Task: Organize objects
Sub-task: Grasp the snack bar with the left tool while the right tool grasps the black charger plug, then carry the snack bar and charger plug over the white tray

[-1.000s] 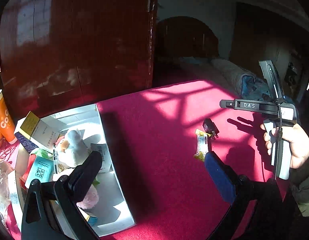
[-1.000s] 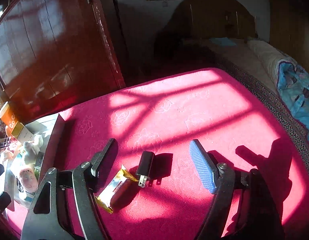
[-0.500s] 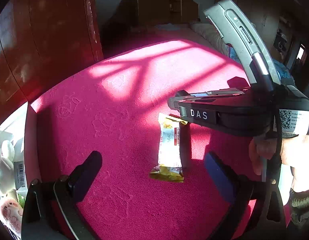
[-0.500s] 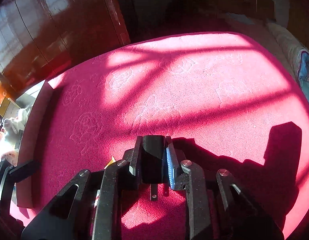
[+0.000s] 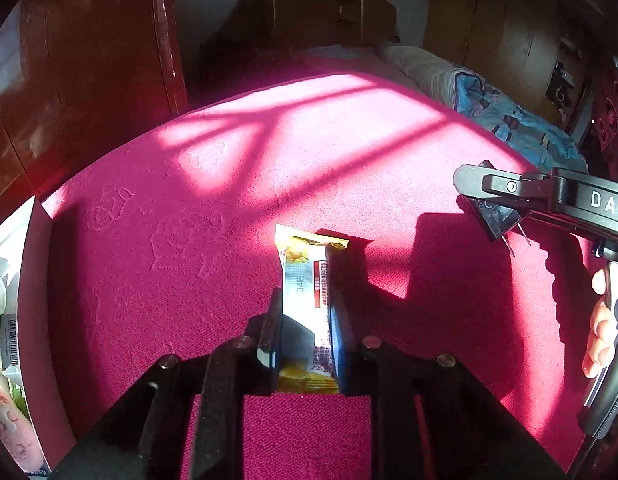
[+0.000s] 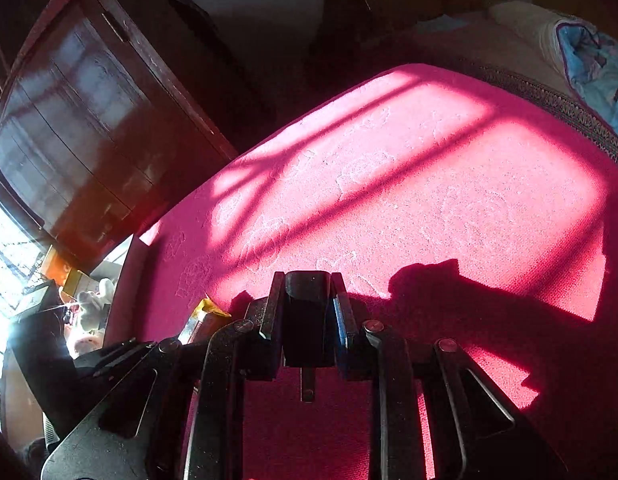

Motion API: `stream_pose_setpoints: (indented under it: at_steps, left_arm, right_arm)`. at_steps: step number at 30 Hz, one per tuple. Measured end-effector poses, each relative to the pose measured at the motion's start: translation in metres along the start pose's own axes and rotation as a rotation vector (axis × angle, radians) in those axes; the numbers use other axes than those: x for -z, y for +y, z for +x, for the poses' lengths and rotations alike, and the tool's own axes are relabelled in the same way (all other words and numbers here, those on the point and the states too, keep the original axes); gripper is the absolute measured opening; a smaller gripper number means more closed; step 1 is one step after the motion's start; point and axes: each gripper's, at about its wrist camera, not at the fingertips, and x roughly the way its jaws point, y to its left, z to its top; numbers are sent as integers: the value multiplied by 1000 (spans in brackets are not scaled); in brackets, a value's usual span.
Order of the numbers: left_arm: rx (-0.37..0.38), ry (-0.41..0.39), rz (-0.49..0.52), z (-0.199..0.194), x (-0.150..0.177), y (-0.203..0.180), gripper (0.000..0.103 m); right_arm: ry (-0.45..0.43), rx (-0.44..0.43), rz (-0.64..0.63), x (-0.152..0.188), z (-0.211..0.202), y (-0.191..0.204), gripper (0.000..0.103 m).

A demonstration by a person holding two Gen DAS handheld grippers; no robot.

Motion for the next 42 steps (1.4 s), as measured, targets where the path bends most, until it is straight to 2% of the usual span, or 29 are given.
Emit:
stream_pose_setpoints:
  at_steps: [6,13,20,34,40,42]
  left_arm:
    - [1,-116,-65,-55,3,4,19]
    - [7,-232,-81,-108,6,10,19]
    - [7,-313,-127,-146,10,33,19]
    - [-56,-447,-224,-209,28,88,19]
    - [-104,-582,-289,-284,46,129,19]
    - [-146,-635,-301,-316,55,143,19]
  right_arm:
    - [-59,-21,-14,14,-27,16,20]
    - [-109,-63,-47,14,-52,40,20]
    - [-124,-95,-95,19,-64,73,20]
    - [-129,-154,-208,23,-81,142,20]
    - [-192,-217,-266,13,-115,187,20]
    - [-228,-244,-294,9,-133,207,20]
